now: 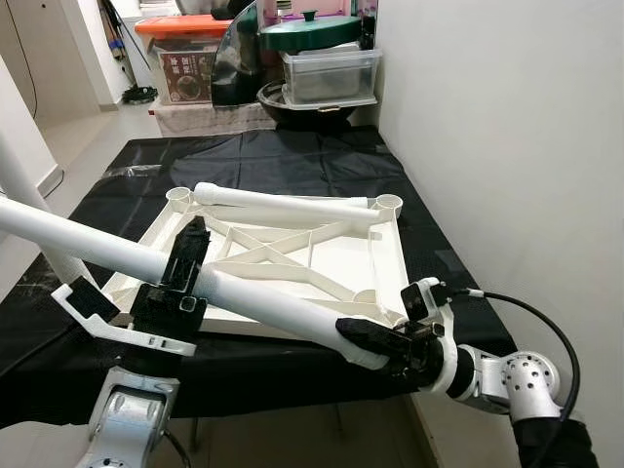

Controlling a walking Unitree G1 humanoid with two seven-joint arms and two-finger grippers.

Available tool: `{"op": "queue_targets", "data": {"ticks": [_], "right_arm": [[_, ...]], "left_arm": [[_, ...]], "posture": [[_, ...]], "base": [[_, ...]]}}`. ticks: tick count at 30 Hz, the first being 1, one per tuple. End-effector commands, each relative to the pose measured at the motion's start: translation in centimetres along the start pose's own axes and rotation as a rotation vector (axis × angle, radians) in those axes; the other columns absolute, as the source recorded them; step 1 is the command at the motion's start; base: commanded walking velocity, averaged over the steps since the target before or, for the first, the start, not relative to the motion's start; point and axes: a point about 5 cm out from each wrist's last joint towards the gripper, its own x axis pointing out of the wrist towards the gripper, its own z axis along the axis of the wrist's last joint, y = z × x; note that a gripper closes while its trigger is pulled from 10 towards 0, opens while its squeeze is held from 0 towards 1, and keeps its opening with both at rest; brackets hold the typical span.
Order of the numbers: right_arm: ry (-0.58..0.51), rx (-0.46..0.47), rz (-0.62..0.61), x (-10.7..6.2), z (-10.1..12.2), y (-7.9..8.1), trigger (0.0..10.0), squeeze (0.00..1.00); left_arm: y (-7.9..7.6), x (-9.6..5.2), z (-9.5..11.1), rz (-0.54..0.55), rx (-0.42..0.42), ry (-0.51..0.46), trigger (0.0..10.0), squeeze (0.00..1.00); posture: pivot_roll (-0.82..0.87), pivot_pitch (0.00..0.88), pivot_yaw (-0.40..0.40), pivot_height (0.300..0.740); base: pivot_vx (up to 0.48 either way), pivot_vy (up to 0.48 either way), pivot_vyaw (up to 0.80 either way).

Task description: Building children table

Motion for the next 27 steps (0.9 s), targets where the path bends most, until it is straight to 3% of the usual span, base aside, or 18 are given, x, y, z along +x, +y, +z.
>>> {"op": "queue_targets", "data": {"ticks": [1, 10, 11, 15, 16, 20, 21, 22, 23, 27], "right_arm": [[0.023, 0.000, -0.030, 0.2, -0.5, -0.4, 0.0, 0.00], [0.007, -0.017, -0.015, 0.4, -0.3, -0.3, 0.0, 0.00], [0.002, -0.026, -0.016, 0.4, -0.2, -0.3, 10.0, 0.00], [-0.037, -0.090, 0.013, 0.4, 0.2, 0.0, 10.0, 0.00], [-0.040, -0.096, 0.003, 0.4, 0.2, -0.1, 10.0, 1.00], [-0.057, -0.075, -0.096, -0.5, 0.2, -1.4, 10.0, 1.00], [-0.062, -0.068, -0.107, -0.8, 0.2, -1.5, 10.0, 0.26], [-0.067, -0.063, -0.116, -1.1, 0.2, -1.7, 10.0, 0.26], [-0.074, -0.064, -0.127, -1.5, 0.2, -1.8, 10.0, 0.00], [-0.083, -0.063, -0.154, -2.4, 0.2, -1.9, 10.0, 0.00]], "left_arm": [[-0.1, 0.0, 0.2, -0.014, -0.022, -0.012, 0.0, 0.00], [0.2, -0.1, 0.5, -0.002, -0.015, -0.025, 0.0, 0.00], [0.2, -0.1, 0.5, 0.000, -0.015, -0.026, 0.0, 0.00], [0.5, 0.0, 0.6, 0.030, 0.001, -0.013, 0.0, 0.00], [0.6, 0.1, 0.6, 0.034, 0.006, -0.013, 10.0, 0.00], [0.7, 0.4, 1.0, 0.039, 0.024, -0.019, 10.0, 0.00], [0.8, 0.5, 1.2, 0.040, 0.023, -0.027, 10.0, 0.00], [0.8, 0.6, 1.4, 0.040, 0.023, -0.033, 10.0, 0.00], [0.7, 0.7, 1.7, 0.039, 0.018, -0.048, 10.0, 0.00], [0.6, 1.0, 2.2, 0.035, 0.020, -0.067, 10.0, 0.00]], "posture": [[-0.05, 0.000, 0.012, 0.740], [-0.05, 0.000, 0.012, 0.740], [-0.05, 0.000, 0.012, 0.740], [-0.05, 0.000, 0.012, 0.740], [-0.05, 0.000, 0.012, 0.740], [-0.05, 0.000, 0.012, 0.740], [-0.05, 0.000, 0.012, 0.740], [-0.05, 0.000, 0.012, 0.740], [-0.05, 0.000, 0.012, 0.740], [-0.05, 0.000, 0.007, 0.740]], "base": [[0.000, 0.000, 0.00], [0.000, 0.000, 0.00], [0.000, 0.000, 0.00], [0.000, 0.000, 0.00], [0.000, 0.000, 0.00], [0.000, 0.000, 0.00], [0.000, 0.000, 0.00], [0.000, 0.000, 0.00], [0.000, 0.000, 0.00], [0.000, 0.000, 0.00]]}}
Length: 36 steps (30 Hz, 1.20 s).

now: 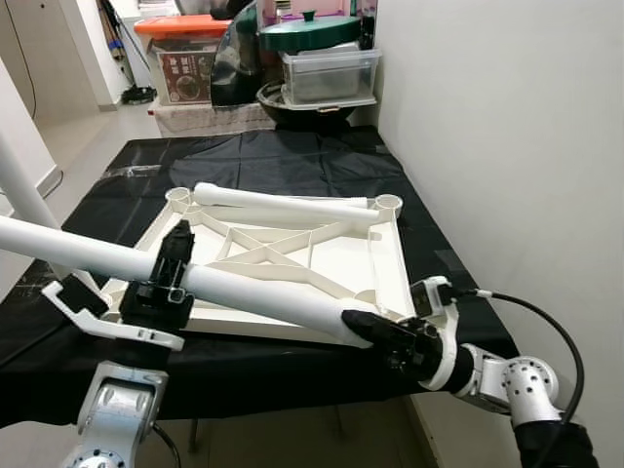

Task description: Building children table

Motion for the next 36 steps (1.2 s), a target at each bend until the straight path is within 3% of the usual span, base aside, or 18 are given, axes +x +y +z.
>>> {"op": "queue_targets", "data": {"ticks": [1, 8, 12, 15, 17, 18, 20, 23, 25, 28, 30, 36], "right_arm": [[0.007, 0.028, -0.063, -0.8, -0.6, -0.8, 10.0, 0.00], [-0.018, -0.016, -0.168, -3.6, -0.1, -1.6, 10.0, 0.00], [-0.051, -0.084, -0.275, -5.0, 1.2, -2.4, 10.0, 0.00], [-0.114, -0.193, -0.372, -5.1, 3.1, -2.8, 10.0, 0.00], [-0.123, -0.211, -0.389, -5.1, 3.4, -2.9, 10.0, 0.00], [-0.179, -0.278, -0.418, -4.7, 4.7, -2.7, 10.0, 0.00], [-0.179, -0.278, -0.418, -4.7, 4.7, -2.7, 10.0, 0.00], [-0.311, -0.447, -0.349, -1.6, 8.4, -0.3, 10.0, 0.00], [-0.318, -0.465, -0.325, -1.2, 8.8, 0.1, 10.0, 0.00], [-0.237, -0.563, -0.195, 1.3, 9.1, 1.8, 10.0, 0.00], [-0.211, -0.600, -0.165, 2.1, 9.1, 2.2, 10.0, 0.00], [-0.136, -0.718, -0.187, 4.7, 8.7, 2.6, 10.0, 0.00]], "left_arm": [[-0.4, 0.4, 0.9, -0.028, -0.028, -0.049, 10.0, 0.00], [-0.5, 1.6, 2.7, -0.037, 0.010, -0.083, 10.0, 0.00], [-1.0, 3.1, 3.9, -0.091, 0.090, -0.066, 10.0, 0.00], [-1.5, 4.1, 4.6, -0.127, 0.143, -0.039, 10.0, 0.00], [-1.5, 4.2, 4.7, -0.131, 0.149, -0.034, 10.0, 0.00], [-1.8, 4.5, 4.7, -0.153, 0.190, -0.002, 10.0, 0.00], [-1.8, 4.5, 4.7, -0.153, 0.190, -0.002, 10.0, 0.00], [-2.8, 5.7, 4.1, -0.269, 0.321, 0.167, 10.0, 0.00], [-3.0, 5.8, 4.0, -0.287, 0.334, 0.192, 10.0, 0.00], [-3.8, 6.9, 3.7, -0.393, 0.361, 0.284, 10.0, 0.00], [-4.0, 7.4, 3.6, -0.416, 0.370, 0.302, 10.0, 0.00], [-4.3, 8.8, 3.2, -0.429, 0.430, 0.312, 10.0, 0.00]], "posture": [[-0.05, 0.000, 0.007, 0.740], [-0.05, 0.000, 0.006, 0.740], [-0.04, 0.000, 0.001, 0.740], [-0.04, 0.000, 0.001, 0.740], [-0.04, 0.000, 0.001, 0.740], [-0.05, 0.000, 0.011, 0.740], [-0.05, 0.000, 0.011, 0.740], [-0.05, 0.000, 0.020, 0.740], [-0.05, 0.000, 0.020, 0.740], [-0.05, 0.000, 0.027, 0.740], [-0.05, 0.000, 0.027, 0.740], [-0.06, 0.000, 0.035, 0.740]], "base": [[0.000, 0.000, 0.00], [0.000, 0.000, 0.00], [0.000, 0.000, 0.00], [0.000, 0.000, 0.00], [0.000, 0.000, 0.00], [0.000, 0.000, 0.00], [0.000, 0.000, 0.00], [0.000, 0.000, 0.00], [0.000, 0.000, 0.00], [0.000, 0.000, 0.00], [0.000, 0.000, 0.00], [0.000, 0.000, 0.00]]}}
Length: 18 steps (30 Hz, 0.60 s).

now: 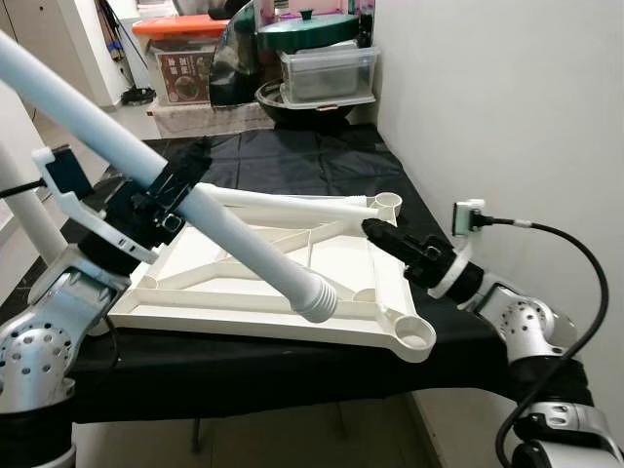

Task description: Building children table

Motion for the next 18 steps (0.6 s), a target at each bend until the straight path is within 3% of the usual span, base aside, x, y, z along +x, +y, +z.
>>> {"op": "queue_targets", "data": {"ticks": [1, 6, 18], "right_arm": [[0.060, -0.106, 0.028, 2.1, -0.9, 1.5, 10.0, 0.00], [0.071, -0.108, 0.053, 2.8, -2.1, 2.3, 10.0, 0.00], [0.056, -0.156, 0.033, 2.8, -1.7, 2.2, 10.0, 0.00]], "left_arm": [[0.3, 0.9, -0.3, 0.008, 0.046, 0.019, 10.0, 0.00], [0.2, 1.5, -0.8, -0.010, 0.048, 0.031, 10.0, 0.00], [0.8, 2.2, -0.1, -0.032, 0.076, 0.045, 10.0, 0.00]], "posture": [[-0.06, 0.000, 0.037, 0.740], [-0.06, 0.000, 0.037, 0.740], [-0.06, 0.000, 0.040, 0.740]], "base": [[0.000, 0.000, -0.79], [0.000, 0.000, -0.79], [0.000, 0.000, -0.78]]}}
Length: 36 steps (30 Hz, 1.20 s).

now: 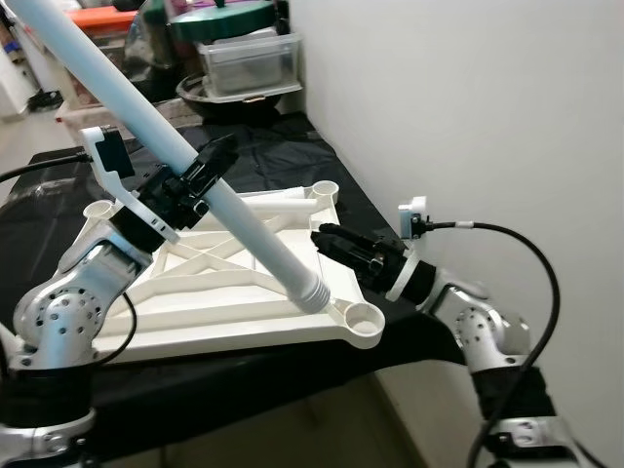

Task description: Building children table

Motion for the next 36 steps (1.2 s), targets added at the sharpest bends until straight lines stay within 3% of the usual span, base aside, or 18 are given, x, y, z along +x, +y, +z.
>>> {"op": "queue_targets", "data": {"ticks": [1, 14, 19, 23, 25, 28, 29, 32, 33, 36], "right_arm": [[-0.001, -0.022, 0.012, 0.4, 0.1, 0.3, 10.0, 0.00], [-0.017, -0.070, 0.012, 1.0, 1.0, 0.7, 10.0, 0.00], [0.019, -0.126, 0.043, 1.4, 1.3, 1.2, 10.0, 0.00], [0.070, -0.195, 0.123, 1.9, 2.6, 1.5, 10.0, 0.00], [0.070, -0.195, 0.123, 1.9, 2.6, 1.5, 10.0, 0.00], [0.136, -0.236, 0.096, 2.4, 3.1, 0.9, 10.0, 0.00], [0.144, -0.232, 0.102, 2.7, 3.4, 0.8, 10.0, 0.60], [0.144, -0.221, 0.114, 3.0, 3.7, 0.7, 10.0, 0.60], [0.163, -0.214, 0.141, 3.1, 3.6, 0.9, 10.0, 1.00], [0.251, -0.267, 0.123, 3.8, 2.7, 0.8, 10.0, 1.00]], "left_arm": [[0.2, 0.1, 0.6, -0.004, 0.026, 0.000, 10.0, 0.00], [0.6, 0.8, 0.8, -0.022, 0.039, 0.009, 10.0, 0.00], [0.5, 1.1, 0.6, -0.052, 0.049, 0.046, 10.0, 0.00], [0.3, 1.4, -0.1, -0.136, 0.073, 0.147, 10.0, 0.00], [0.3, 1.4, -0.1, -0.136, 0.073, 0.147, 10.0, 0.00], [0.2, 1.5, -0.8, -0.200, 0.124, 0.245, 10.0, 0.00], [0.2, 1.5, -1.1, -0.217, 0.155, 0.285, 10.0, 0.00], [0.2, 1.6, -1.5, -0.228, 0.186, 0.320, 10.0, 0.00], [0.3, 1.7, -1.5, -0.227, 0.192, 0.321, 10.0, 0.00], [0.1, 2.0, -1.5, -0.237, 0.195, 0.313, 10.0, 0.00]], "posture": [[-0.06, 0.000, 0.040, 0.740], [-0.06, 0.000, 0.041, 0.740], [-0.06, 0.000, 0.044, 0.740], [-0.06, 0.000, 0.038, 0.740], [-0.06, 0.000, 0.038, 0.740], [-0.06, 0.000, 0.035, 0.740], [-0.06, 0.000, 0.030, 0.740], [-0.06, 0.000, 0.030, 0.740], [-0.06, 0.000, 0.028, 0.740], [-0.06, 0.000, 0.025, 0.740]], "base": [[0.000, 0.000, -0.78], [0.000, 0.000, -0.78], [0.000, 0.000, 0.00], [0.000, 0.000, 0.00], [0.000, 0.000, 0.00], [0.000, 0.000, 0.00], [0.000, 0.000, 0.00], [0.000, 0.000, 0.00], [0.000, 0.000, 0.00], [0.000, 0.000, 0.00]]}}
